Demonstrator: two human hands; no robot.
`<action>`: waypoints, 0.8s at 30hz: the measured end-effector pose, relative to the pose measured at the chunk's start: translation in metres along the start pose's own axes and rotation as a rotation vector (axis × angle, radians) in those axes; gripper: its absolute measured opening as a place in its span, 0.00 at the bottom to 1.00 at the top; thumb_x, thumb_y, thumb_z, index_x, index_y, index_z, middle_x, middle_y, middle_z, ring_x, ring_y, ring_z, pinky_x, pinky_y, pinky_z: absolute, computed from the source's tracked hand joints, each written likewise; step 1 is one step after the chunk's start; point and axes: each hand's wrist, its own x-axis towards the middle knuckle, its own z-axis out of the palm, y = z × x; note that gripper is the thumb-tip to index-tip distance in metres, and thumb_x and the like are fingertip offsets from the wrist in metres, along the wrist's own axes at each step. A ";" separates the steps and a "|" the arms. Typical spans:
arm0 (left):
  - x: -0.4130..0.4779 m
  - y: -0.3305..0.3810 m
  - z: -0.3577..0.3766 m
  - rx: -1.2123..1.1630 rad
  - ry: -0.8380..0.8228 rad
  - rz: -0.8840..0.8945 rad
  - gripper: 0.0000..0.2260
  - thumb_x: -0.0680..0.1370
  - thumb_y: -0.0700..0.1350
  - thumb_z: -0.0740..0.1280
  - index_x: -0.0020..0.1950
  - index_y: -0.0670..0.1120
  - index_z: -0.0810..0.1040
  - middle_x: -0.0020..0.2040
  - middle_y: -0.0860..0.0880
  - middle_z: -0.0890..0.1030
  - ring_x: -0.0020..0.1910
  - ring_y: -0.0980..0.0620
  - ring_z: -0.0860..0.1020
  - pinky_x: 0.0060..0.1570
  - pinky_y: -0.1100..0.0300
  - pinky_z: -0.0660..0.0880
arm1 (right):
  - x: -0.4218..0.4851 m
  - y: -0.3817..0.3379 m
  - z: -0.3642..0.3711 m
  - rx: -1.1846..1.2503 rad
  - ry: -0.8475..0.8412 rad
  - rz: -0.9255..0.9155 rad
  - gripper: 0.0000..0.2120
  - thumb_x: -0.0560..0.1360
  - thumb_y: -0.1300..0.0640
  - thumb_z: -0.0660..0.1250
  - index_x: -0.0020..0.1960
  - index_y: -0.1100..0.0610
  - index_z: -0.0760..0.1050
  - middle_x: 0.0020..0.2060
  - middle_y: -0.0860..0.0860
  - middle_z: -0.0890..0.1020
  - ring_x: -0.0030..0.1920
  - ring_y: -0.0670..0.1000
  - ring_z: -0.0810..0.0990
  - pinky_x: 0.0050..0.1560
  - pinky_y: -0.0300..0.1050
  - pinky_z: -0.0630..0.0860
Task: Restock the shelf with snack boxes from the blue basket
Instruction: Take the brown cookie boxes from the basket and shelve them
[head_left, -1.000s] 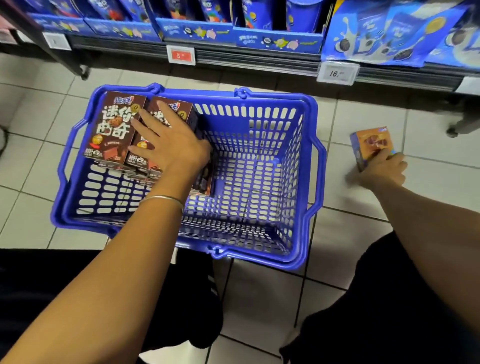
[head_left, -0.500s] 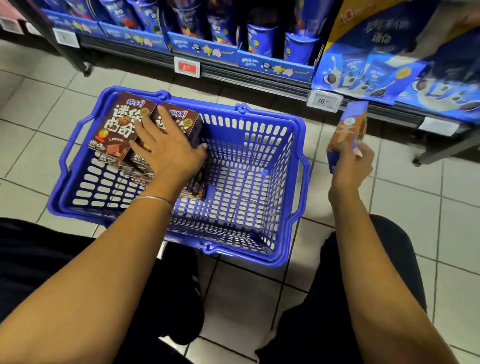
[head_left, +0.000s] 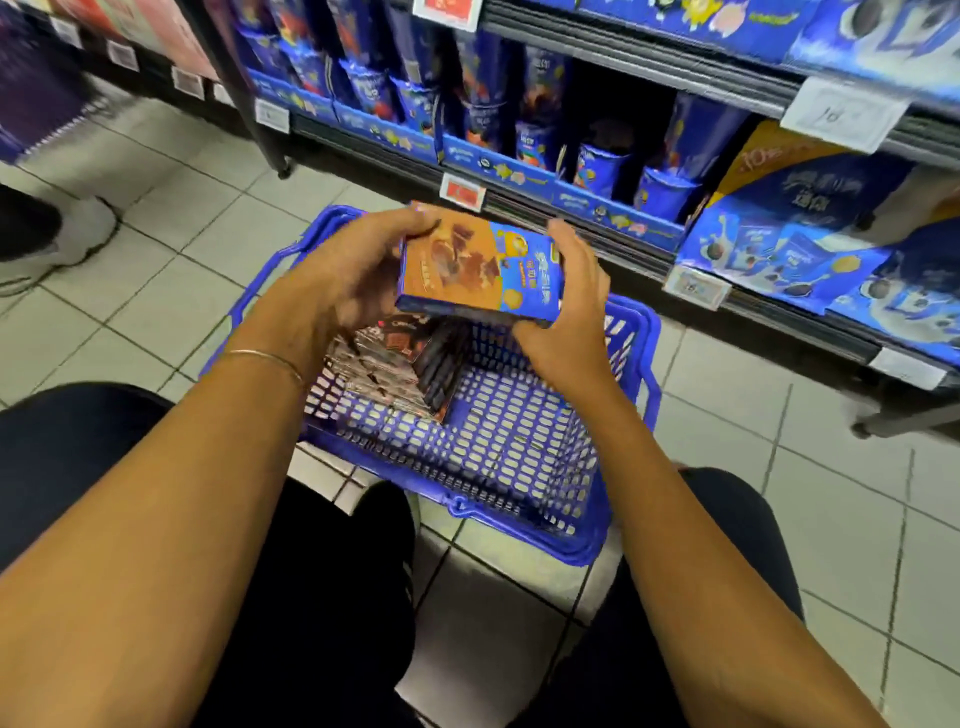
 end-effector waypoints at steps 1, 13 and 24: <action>-0.002 0.002 -0.003 -0.090 0.014 0.040 0.14 0.86 0.47 0.58 0.62 0.44 0.81 0.46 0.46 0.89 0.44 0.48 0.88 0.41 0.50 0.86 | -0.002 -0.004 0.008 0.191 0.074 0.211 0.40 0.67 0.63 0.70 0.78 0.59 0.63 0.75 0.55 0.67 0.74 0.56 0.66 0.74 0.52 0.65; 0.015 -0.066 -0.027 0.597 0.565 0.286 0.19 0.79 0.61 0.71 0.56 0.47 0.78 0.50 0.52 0.82 0.47 0.51 0.80 0.44 0.55 0.72 | 0.002 0.005 0.072 0.725 -0.098 0.839 0.19 0.73 0.55 0.76 0.62 0.53 0.76 0.54 0.52 0.86 0.52 0.53 0.86 0.55 0.59 0.83; 0.030 -0.101 -0.028 0.978 0.500 0.060 0.38 0.82 0.72 0.51 0.74 0.42 0.74 0.72 0.35 0.75 0.72 0.32 0.71 0.74 0.39 0.67 | 0.006 0.016 0.089 0.665 -0.198 0.941 0.23 0.71 0.43 0.76 0.62 0.50 0.77 0.55 0.49 0.86 0.56 0.53 0.84 0.63 0.60 0.76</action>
